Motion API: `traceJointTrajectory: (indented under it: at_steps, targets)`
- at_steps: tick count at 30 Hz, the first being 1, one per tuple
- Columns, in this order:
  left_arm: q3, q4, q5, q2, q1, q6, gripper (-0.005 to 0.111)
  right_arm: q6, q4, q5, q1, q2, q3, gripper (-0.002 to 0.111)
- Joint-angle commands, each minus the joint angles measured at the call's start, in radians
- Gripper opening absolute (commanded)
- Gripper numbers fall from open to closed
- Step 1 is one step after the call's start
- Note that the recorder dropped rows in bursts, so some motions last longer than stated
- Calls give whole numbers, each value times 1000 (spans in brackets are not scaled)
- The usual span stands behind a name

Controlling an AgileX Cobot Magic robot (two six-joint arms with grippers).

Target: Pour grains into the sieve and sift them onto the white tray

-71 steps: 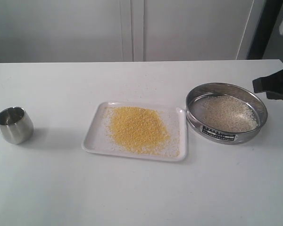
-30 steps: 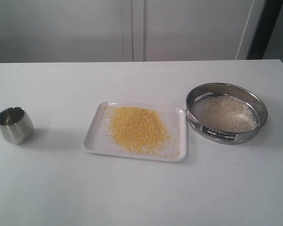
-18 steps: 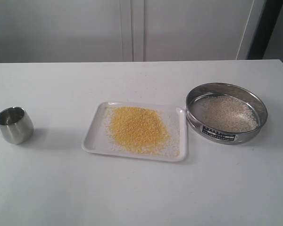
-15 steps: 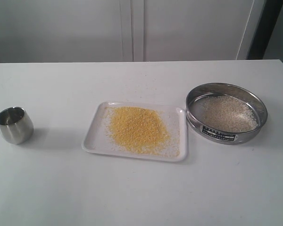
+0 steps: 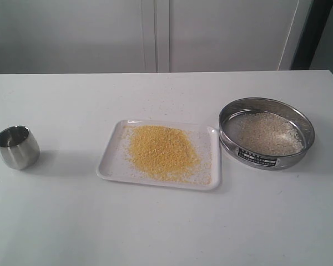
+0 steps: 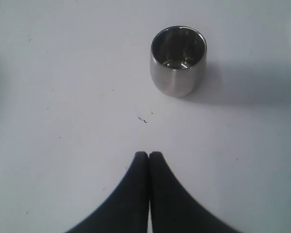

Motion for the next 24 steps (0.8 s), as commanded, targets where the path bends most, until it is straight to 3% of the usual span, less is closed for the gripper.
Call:
traceJointTrajectory:
  at_steps: [1, 24]
  targets:
    - [59, -9, 9, -111, -1, 23, 0, -3, 3, -4, 1, -4, 5, 0]
    - [248, -22, -36, -413, -1, 47, 0, -3, 3, -4, 1, -4, 5, 0]
